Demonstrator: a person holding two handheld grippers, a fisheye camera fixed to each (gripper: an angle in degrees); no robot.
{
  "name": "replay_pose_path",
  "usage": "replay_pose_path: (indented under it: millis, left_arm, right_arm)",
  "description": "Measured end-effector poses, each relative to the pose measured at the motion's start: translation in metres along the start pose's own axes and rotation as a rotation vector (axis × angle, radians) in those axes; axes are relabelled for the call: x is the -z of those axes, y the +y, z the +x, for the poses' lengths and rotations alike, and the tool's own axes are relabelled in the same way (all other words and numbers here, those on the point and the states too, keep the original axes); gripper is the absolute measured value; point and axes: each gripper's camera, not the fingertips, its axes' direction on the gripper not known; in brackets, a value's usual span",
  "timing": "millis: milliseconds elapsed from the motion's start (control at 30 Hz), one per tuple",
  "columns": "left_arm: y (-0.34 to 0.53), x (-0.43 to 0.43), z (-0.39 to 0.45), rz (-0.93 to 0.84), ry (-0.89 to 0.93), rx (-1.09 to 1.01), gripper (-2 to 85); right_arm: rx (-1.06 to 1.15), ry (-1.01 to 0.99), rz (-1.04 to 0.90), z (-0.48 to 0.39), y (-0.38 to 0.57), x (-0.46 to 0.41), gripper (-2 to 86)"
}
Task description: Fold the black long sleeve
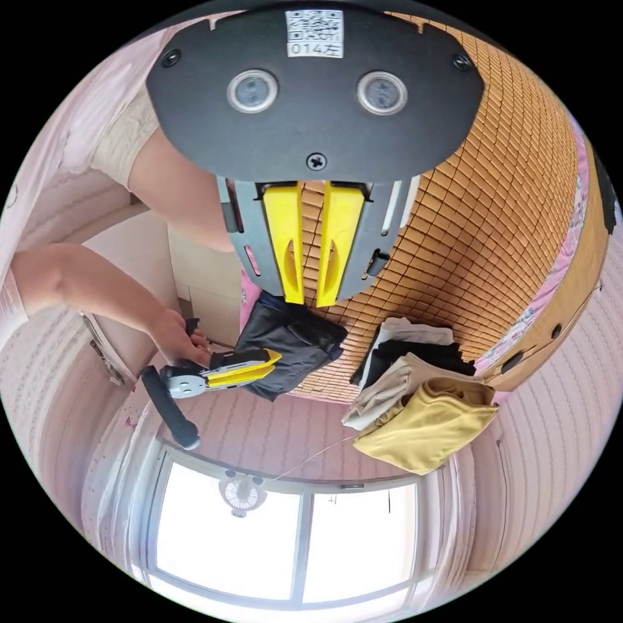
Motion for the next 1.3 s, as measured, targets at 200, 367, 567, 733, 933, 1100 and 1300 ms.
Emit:
replay_pose_path:
  millis: [200,367,567,733,933,1100,1300]
  left_arm:
    - [-0.078,-0.096,-0.032,-0.121,0.005,0.072,7.1]
    - [-0.118,-0.145,-0.030,-0.168,0.011,0.073,10.3]
    - [-0.136,-0.158,-0.022,-0.258,0.088,0.093,0.3]
    - [-0.130,-0.102,-0.003,-0.128,0.148,0.065,-0.8]
    - [-0.083,0.031,0.032,0.073,0.153,0.051,-1.0]
    - [0.037,0.226,0.027,0.258,-0.014,0.188,-1.0]
    - [0.193,0.444,0.038,0.472,-0.340,0.468,-1.0]
  right_arm:
    - [0.008,0.015,-0.049,0.040,-0.020,-0.049,11.6]
    - [-0.034,0.100,-0.120,0.079,-0.022,-0.089,6.3]
    - [-0.134,0.014,0.023,0.147,0.035,-0.024,0.1]
    - [-0.237,-0.194,0.222,0.200,0.118,0.068,0.1]
    - [-0.263,-0.389,0.545,0.205,0.194,0.185,0.3]
    - [-0.108,-0.435,0.584,0.178,0.198,0.239,0.3]
    - [-0.073,-0.739,0.533,0.119,0.166,0.225,0.2]
